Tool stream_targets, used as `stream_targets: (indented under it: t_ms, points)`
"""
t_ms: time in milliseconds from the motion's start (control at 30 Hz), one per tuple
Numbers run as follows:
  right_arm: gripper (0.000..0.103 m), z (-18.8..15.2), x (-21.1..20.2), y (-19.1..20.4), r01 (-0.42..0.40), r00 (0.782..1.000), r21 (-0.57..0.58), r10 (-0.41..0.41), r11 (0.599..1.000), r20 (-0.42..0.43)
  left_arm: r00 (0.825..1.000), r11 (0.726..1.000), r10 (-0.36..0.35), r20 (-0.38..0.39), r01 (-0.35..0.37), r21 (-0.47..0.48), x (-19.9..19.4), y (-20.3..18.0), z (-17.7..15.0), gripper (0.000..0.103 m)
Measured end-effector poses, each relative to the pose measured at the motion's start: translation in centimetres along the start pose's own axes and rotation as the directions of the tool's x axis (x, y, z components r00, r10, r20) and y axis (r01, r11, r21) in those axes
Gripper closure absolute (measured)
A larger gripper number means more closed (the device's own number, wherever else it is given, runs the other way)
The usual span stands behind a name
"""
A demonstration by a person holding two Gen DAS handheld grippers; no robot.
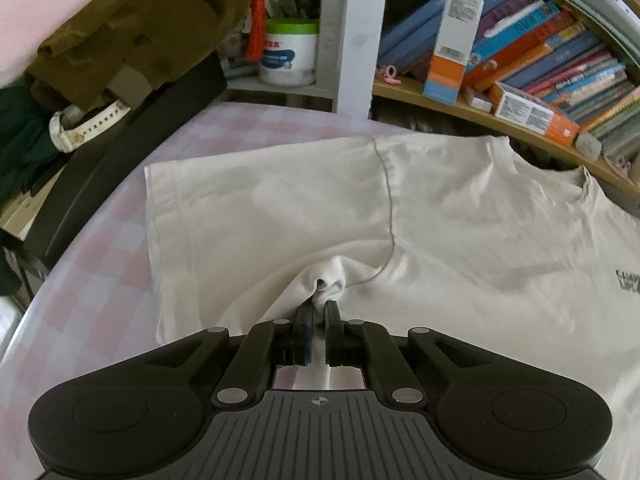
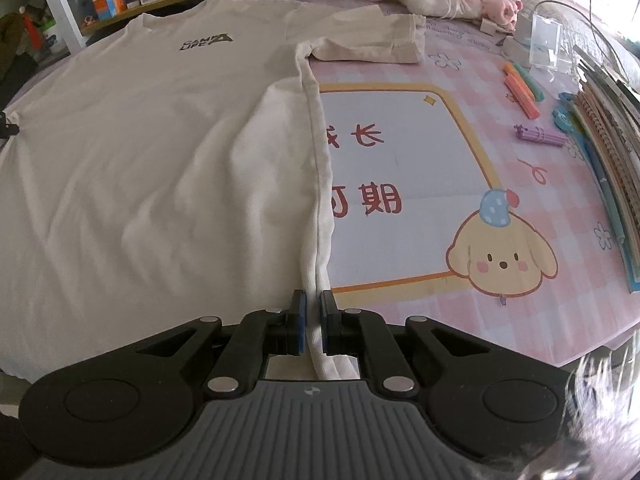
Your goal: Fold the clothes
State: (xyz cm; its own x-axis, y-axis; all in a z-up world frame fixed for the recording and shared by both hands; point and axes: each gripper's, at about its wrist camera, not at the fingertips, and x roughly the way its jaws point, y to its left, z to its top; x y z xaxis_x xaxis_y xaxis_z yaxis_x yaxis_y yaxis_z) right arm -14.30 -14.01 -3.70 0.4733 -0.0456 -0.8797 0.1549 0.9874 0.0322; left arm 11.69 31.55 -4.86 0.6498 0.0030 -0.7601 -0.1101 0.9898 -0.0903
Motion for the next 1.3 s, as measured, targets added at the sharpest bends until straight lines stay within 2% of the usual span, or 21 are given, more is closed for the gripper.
stream_targets:
  t_ms: [167,233,333,433,467,533,633,733,800,867,900,933,967,1033,1200,1300]
  points:
    - [0.096,-1.1,-0.7,-0.2,-0.007,1.0,-0.012,0.006,1.0,-0.023,0.999,0.999,-0.047,-0.017,0.047,0.021,-0.9,0.6,-0.6,0.093]
    - [0.096,-1.7,-1.1,-0.2,-0.009,1.0,-0.007,0.009,1.0,-0.024,0.998,0.997,-0.065,-0.025,0.066,0.03,-1.2,0.8,-0.9,0.085]
    - [0.095,-1.9,-1.2,-0.3,-0.012,1.0,0.017,0.013,1.0,-0.023,0.994,0.994,-0.106,-0.013,0.106,0.027,-3.1,1.3,-1.9,0.081]
    - [0.08,-2.1,-1.7,-0.7,-0.018,1.0,0.039,0.019,0.999,-0.013,0.99,0.989,-0.142,0.021,0.141,0.033,-6.7,2.3,-4.3,0.081]
    - [0.08,-2.3,-1.9,-0.8,-0.026,1.0,0.037,0.026,0.999,-0.008,0.989,0.989,-0.147,0.027,0.146,0.037,-7.9,2.6,-5.3,0.081]
    - [0.08,-2.7,-2.1,-1.1,-0.032,0.999,0.027,0.033,0.999,-0.014,0.99,0.989,-0.14,0.023,0.139,0.041,-10.2,3.1,-7.8,0.081]
    - [0.08,-3.3,-2.1,-1.2,-0.039,0.999,0.012,0.04,0.999,-0.021,0.99,0.99,-0.136,-0.022,0.137,0.036,-12.3,3.8,-10.8,0.081]
    - [0.079,-3.4,-2.2,-1.2,-0.045,0.999,0.005,0.045,0.999,-0.017,0.995,0.994,-0.081,-0.062,0.085,0.064,-13.4,3.8,-13.0,0.081]
    - [0.082,-3.4,-2.1,-1.2,-0.04,0.999,-0.011,0.04,0.999,-0.012,0.996,0.996,-0.068,-0.057,0.071,0.045,-13.9,3.9,-14.0,0.082]
    - [0.094,-3.4,-2.1,-1.3,-0.034,0.999,-0.019,0.034,0.999,-0.003,0.995,0.996,-0.089,-0.054,0.089,0.006,-14.2,4.3,-14.5,0.087]
    - [0.095,-3.4,-2.0,-1.4,-0.031,1.0,-0.019,0.031,0.999,0.003,0.993,0.995,-0.102,-0.055,0.101,-0.019,-14.3,4.5,-14.6,0.092]
    - [0.097,-3.4,-2.0,-1.5,-0.028,1.0,-0.01,0.028,1.0,0.007,0.992,0.993,-0.116,-0.056,0.113,-0.045,-14.4,4.7,-14.8,0.102]
    - [0.097,-3.3,-1.9,-1.6,-0.02,1.0,-0.017,0.02,1.0,0.012,0.99,0.99,-0.128,-0.062,0.124,-0.062,-14.6,4.8,-15.1,0.102]
    - [0.097,-3.2,-1.8,-1.9,0.005,1.0,-0.015,-0.004,1.0,0.025,0.99,0.992,-0.121,-0.071,0.119,-0.038,-15.0,4.1,-15.5,0.102]
    - [0.097,-3.5,-2.0,-2.0,-0.016,1.0,-0.024,0.016,1.0,0.015,0.99,0.995,-0.1,-0.095,0.1,-0.001,-15.3,3.3,-15.5,0.102]
    - [0.097,-3.5,-2.0,-2.2,-0.021,1.0,-0.003,0.021,1.0,0.017,0.99,0.995,-0.1,-0.104,0.101,0.006,-15.3,3.4,-15.4,0.098]
